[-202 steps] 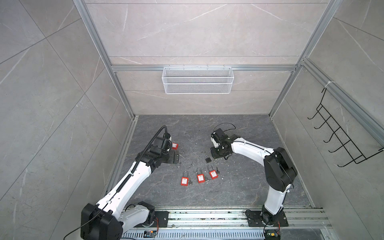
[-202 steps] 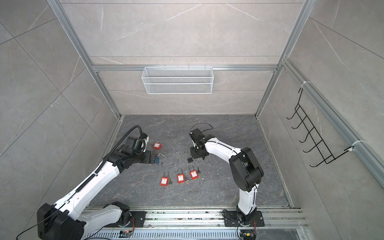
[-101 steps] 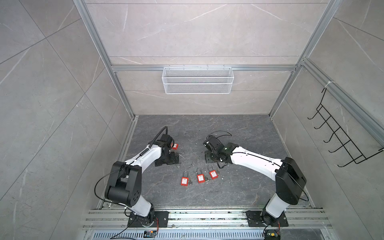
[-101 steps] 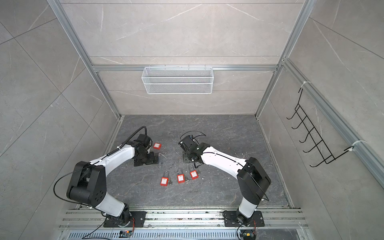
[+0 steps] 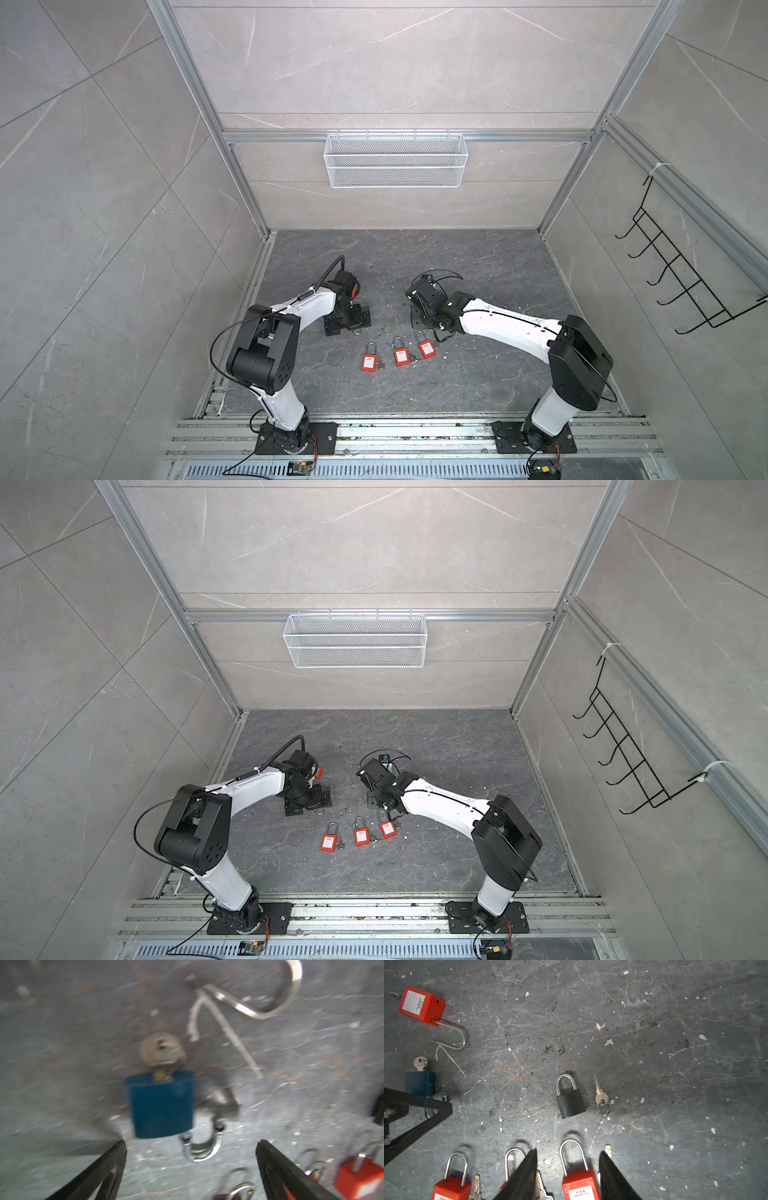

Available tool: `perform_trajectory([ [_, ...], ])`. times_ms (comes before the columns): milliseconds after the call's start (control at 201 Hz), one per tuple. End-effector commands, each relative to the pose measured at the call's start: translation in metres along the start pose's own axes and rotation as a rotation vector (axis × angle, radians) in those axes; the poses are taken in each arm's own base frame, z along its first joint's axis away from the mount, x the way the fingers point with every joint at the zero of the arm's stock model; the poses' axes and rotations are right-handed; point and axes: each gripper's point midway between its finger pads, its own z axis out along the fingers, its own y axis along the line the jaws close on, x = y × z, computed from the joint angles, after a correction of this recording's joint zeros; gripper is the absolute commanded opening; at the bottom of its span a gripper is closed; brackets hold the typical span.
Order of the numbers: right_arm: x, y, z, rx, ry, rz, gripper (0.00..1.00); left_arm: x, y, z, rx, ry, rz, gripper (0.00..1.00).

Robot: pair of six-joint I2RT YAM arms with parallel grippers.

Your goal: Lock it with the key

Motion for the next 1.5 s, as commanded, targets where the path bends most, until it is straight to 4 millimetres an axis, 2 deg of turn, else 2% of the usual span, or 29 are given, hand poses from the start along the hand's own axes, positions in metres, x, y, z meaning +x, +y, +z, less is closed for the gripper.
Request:
perform_trajectory([
  [0, -0.005, -0.005, -0.011, 0.010, -0.051, 0.028, 0.49, -0.006, -0.018, 0.010, 0.077, 0.012, -0.039, 1.00],
  [383, -0.005, -0.016, -0.016, 0.040, -0.086, 0.070, 0.49, -0.006, -0.084, 0.016, 0.205, 0.046, -0.003, 1.00],
  [627, -0.004, -0.006, -0.012, -0.005, -0.075, 0.076, 0.50, -0.002, -0.112, 0.022, 0.241, 0.064, 0.050, 1.00],
  [811, -0.004, -0.011, -0.013, 0.021, -0.074, 0.090, 0.50, -0.018, -0.139, 0.028, 0.277, 0.045, 0.086, 1.00],
  [876, -0.004, -0.013, -0.014, 0.031, -0.077, 0.096, 0.50, -0.025, -0.150, 0.021, 0.301, 0.025, 0.116, 0.99],
  [991, -0.004, -0.014, -0.013, 0.037, -0.076, 0.098, 0.50, -0.030, -0.163, -0.006, 0.307, -0.031, 0.207, 0.99],
  [1090, -0.003, -0.012, -0.011, 0.044, -0.063, 0.092, 0.50, -0.034, -0.152, -0.028, 0.243, -0.082, 0.271, 0.99],
  [1220, -0.003, -0.011, -0.008, 0.054, -0.047, 0.085, 0.50, -0.049, -0.116, -0.043, 0.137, -0.105, 0.293, 0.99],
  [1324, -0.003, -0.010, -0.007, 0.053, -0.045, 0.085, 0.50, -0.062, -0.088, -0.042, 0.084, -0.080, 0.276, 1.00],
  [1499, -0.001, -0.005, -0.004, 0.033, -0.023, 0.073, 0.50, -0.072, -0.068, -0.030, 0.056, -0.056, 0.278, 1.00],
])
